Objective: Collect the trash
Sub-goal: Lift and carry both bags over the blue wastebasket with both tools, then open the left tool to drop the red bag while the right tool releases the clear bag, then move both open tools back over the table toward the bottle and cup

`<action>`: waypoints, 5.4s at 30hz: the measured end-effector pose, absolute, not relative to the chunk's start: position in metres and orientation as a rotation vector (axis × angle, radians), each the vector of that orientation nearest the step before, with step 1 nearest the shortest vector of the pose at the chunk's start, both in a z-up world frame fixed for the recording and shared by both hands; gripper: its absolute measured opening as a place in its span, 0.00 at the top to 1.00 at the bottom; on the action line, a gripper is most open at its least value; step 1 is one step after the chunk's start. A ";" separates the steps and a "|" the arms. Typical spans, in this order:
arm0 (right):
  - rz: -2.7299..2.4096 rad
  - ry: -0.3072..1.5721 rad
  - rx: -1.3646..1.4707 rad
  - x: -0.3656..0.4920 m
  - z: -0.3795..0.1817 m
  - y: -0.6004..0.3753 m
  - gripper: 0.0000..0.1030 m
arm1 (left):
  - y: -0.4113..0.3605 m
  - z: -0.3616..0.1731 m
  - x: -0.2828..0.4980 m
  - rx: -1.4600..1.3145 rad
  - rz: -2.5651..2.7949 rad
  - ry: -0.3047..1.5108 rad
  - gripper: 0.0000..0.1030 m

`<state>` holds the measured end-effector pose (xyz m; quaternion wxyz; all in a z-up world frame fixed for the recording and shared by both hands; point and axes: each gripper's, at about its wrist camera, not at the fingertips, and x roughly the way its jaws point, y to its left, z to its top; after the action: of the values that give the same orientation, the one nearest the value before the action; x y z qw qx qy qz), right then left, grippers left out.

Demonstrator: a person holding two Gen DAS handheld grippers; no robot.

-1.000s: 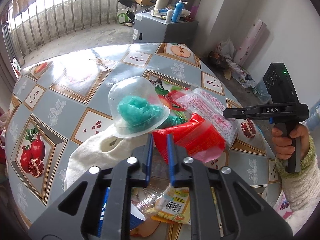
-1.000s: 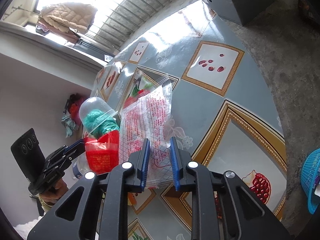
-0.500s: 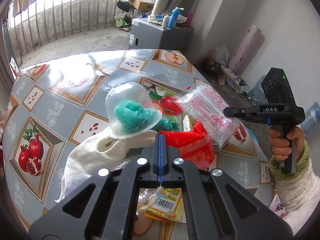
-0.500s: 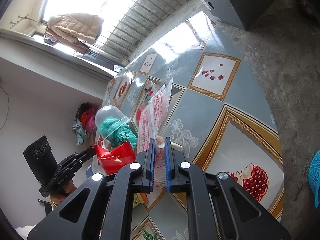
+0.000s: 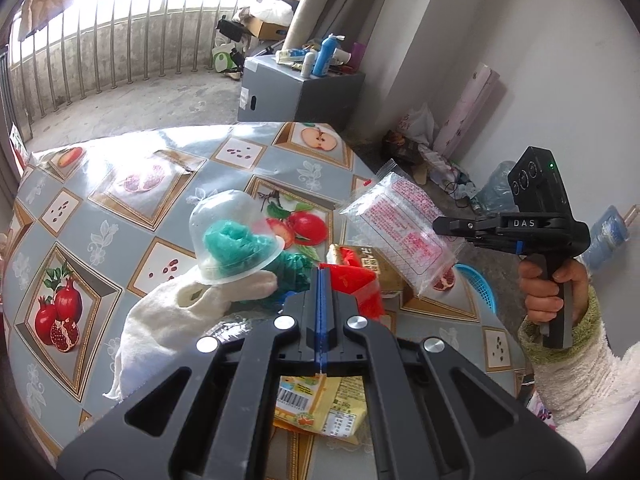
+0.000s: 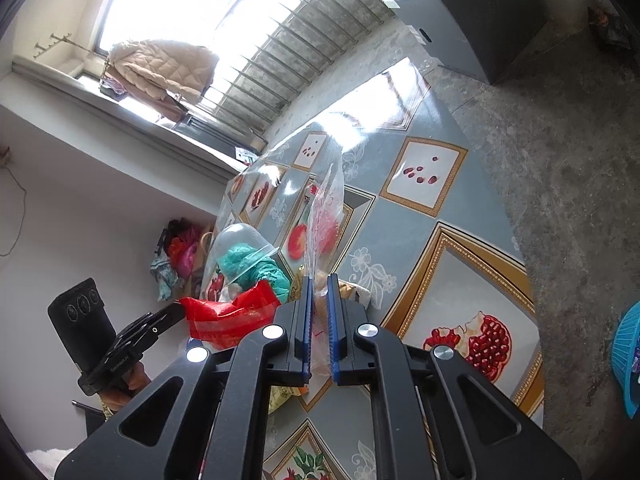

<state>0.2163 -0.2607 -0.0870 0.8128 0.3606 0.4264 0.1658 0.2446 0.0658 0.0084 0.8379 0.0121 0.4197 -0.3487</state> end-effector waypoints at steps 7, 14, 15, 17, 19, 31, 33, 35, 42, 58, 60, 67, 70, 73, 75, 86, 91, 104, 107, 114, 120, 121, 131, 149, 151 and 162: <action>0.333 0.861 0.779 0.193 -0.071 -0.274 0.93 | 0.063 0.025 0.230 0.010 -0.770 0.857 1.00; 0.294 0.799 0.789 0.160 -0.052 -0.297 0.93 | 0.059 0.045 0.212 0.008 -0.797 0.817 1.00; 0.284 0.788 0.794 0.153 -0.049 -0.302 0.93 | 0.058 0.049 0.209 0.007 -0.807 0.809 1.00; 0.252 0.766 0.798 0.137 -0.042 -0.314 0.93 | 0.050 0.056 0.204 0.010 -0.835 0.793 1.00; 0.206 0.745 0.792 0.119 -0.034 -0.326 0.93 | 0.042 0.060 0.200 0.017 -0.865 0.782 1.00; -0.131 0.689 0.845 -0.006 -0.045 -0.422 0.93 | -0.079 0.066 0.178 0.075 -1.094 0.776 1.00; -0.179 0.689 0.860 -0.022 -0.053 -0.435 0.93 | -0.103 0.062 0.173 0.097 -1.127 0.790 1.00; -0.236 0.690 0.869 -0.038 -0.065 -0.445 0.93 | -0.128 0.056 0.167 0.122 -1.156 0.807 1.00; -0.410 0.721 0.899 -0.076 -0.105 -0.477 0.93 | -0.224 0.019 0.142 0.239 -1.248 0.901 1.00; -0.517 0.693 1.100 -0.113 -0.188 -0.535 0.93 | -0.395 -0.103 0.143 0.334 -1.247 1.205 1.00; -0.523 0.692 1.119 -0.115 -0.196 -0.539 0.93 | -0.408 -0.117 0.144 0.344 -1.236 1.222 1.00; -0.538 0.702 1.164 -0.120 -0.218 -0.551 0.93 | -0.448 -0.151 0.147 0.332 -1.224 1.278 1.00; -0.549 0.705 1.176 -0.123 -0.224 -0.554 0.93 | -0.461 -0.167 0.149 0.348 -1.198 1.284 1.00; -0.555 0.709 1.184 -0.125 -0.228 -0.556 0.93 | -0.471 -0.193 0.151 0.423 -1.117 1.324 1.00; -0.558 0.714 1.186 -0.125 -0.230 -0.556 0.93 | -0.472 -0.205 0.154 0.452 -1.073 1.349 0.92; -0.597 0.745 1.172 -0.123 -0.237 -0.557 0.93 | -0.463 -0.178 0.160 0.394 -1.107 1.306 0.83; -0.705 0.821 1.092 -0.115 -0.244 -0.562 0.93 | -0.449 -0.149 0.157 0.392 -1.139 1.266 0.80; -0.880 1.075 0.872 -0.044 -0.322 -0.587 0.61 | -0.358 -0.054 0.163 0.409 -1.093 1.047 0.42; -0.864 0.993 0.929 -0.050 -0.314 -0.583 0.56 | -0.335 -0.040 0.166 0.392 -1.078 1.008 0.38; -0.846 0.859 1.006 -0.074 -0.275 -0.561 0.55 | -0.289 -0.015 0.170 0.313 -1.039 0.967 0.38; -0.807 0.790 0.936 -0.074 -0.221 -0.529 0.47 | -0.243 0.011 0.167 0.276 -0.990 0.880 0.34; -0.792 0.773 0.913 -0.071 -0.209 -0.521 0.43 | -0.237 0.015 0.167 0.276 -0.979 0.871 0.34; -0.585 0.699 0.704 -0.028 -0.115 -0.449 0.29 | -0.152 0.056 0.169 0.222 -0.805 0.773 0.21; -0.171 0.690 0.550 0.050 -0.041 -0.327 0.27 | 0.001 0.097 0.168 0.118 -0.522 0.678 0.19; -0.127 0.699 0.529 0.063 -0.039 -0.315 0.27 | 0.024 0.101 0.171 0.098 -0.469 0.667 0.19; 0.058 0.760 0.497 0.113 -0.038 -0.265 0.27 | 0.108 0.094 0.185 0.040 -0.319 0.666 0.19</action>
<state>0.1127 -0.2646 -0.0384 0.8983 0.2400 0.3670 0.0280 0.1849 0.1082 0.0940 0.9324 0.0195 0.3255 -0.1557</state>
